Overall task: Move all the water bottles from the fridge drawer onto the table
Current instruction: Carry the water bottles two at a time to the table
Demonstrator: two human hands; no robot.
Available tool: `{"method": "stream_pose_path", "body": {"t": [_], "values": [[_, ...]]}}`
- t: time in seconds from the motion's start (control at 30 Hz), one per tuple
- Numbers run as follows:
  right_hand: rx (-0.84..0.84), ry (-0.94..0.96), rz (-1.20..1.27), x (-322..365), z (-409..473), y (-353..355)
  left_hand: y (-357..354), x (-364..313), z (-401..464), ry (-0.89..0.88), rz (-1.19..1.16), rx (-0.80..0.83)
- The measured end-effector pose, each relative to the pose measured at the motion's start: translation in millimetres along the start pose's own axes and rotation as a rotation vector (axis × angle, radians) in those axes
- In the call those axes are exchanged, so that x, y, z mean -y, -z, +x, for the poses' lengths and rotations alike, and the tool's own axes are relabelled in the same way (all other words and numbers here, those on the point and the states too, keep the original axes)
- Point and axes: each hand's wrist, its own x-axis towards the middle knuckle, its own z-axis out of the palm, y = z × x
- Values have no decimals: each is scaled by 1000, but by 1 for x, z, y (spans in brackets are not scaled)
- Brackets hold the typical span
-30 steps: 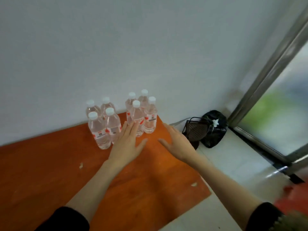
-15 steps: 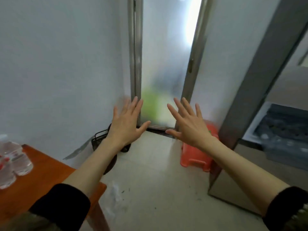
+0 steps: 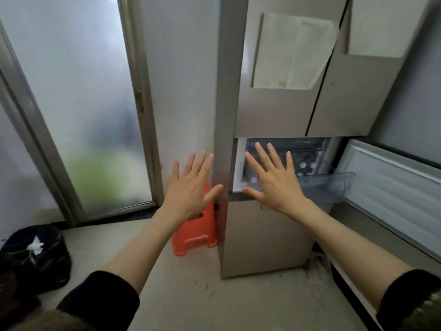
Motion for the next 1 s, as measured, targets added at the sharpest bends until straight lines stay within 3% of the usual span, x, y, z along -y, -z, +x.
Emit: {"method": "stream_pose_path", "body": {"t": [0.27, 0.67, 0.8, 1.0], "values": [[94, -160, -64, -118, 47, -63, -80, -58, 127, -125, -119, 60], [282, -371, 4, -282, 69, -160, -183, -176, 268, -250, -249, 294], [292, -393, 116, -344, 88, -199, -217, -216, 313, -178, -337, 371], [323, -319, 348, -425, 121, -244, -278, -273, 376, 133, -681, 478]]}}
